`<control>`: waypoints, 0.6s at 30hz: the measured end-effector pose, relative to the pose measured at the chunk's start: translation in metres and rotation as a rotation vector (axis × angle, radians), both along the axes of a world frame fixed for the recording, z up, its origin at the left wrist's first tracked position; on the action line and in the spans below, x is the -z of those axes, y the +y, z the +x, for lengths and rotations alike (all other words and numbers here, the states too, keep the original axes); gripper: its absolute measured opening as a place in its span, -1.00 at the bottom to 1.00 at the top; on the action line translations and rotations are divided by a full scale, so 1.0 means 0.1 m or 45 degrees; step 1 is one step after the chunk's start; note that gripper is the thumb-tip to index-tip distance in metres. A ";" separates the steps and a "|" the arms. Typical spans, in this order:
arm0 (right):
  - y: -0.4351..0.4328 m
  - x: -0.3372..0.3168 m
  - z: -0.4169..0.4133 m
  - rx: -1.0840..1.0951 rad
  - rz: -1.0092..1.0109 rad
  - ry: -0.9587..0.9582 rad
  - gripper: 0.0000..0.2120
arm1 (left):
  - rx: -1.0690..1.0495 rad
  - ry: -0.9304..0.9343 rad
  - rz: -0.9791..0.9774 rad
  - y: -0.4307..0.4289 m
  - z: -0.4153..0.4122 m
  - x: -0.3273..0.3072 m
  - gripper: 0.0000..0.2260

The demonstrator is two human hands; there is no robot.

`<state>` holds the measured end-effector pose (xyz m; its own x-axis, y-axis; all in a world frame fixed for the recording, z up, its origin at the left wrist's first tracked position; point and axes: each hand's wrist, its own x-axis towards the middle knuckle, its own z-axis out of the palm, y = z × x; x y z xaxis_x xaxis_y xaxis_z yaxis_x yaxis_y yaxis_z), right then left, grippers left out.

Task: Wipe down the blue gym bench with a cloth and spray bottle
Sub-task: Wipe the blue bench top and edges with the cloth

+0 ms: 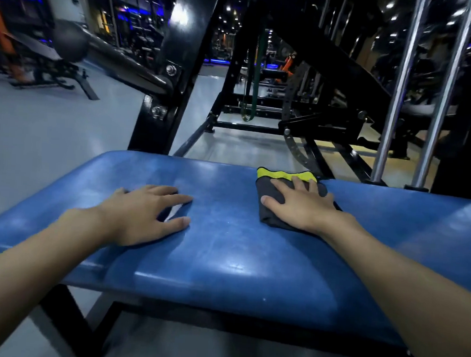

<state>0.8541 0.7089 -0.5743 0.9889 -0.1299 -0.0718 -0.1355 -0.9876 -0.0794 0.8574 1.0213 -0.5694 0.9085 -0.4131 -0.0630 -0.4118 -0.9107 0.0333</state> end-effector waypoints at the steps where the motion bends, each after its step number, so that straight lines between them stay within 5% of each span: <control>1: 0.11 0.00 0.04 -0.016 0.001 0.000 -0.36 | -0.017 -0.005 0.000 0.11 -0.01 0.00 -0.15; 18: 1.98 0.02 0.68 -0.360 0.009 -0.034 -0.36 | -0.182 -0.102 0.023 1.52 -0.34 0.01 0.09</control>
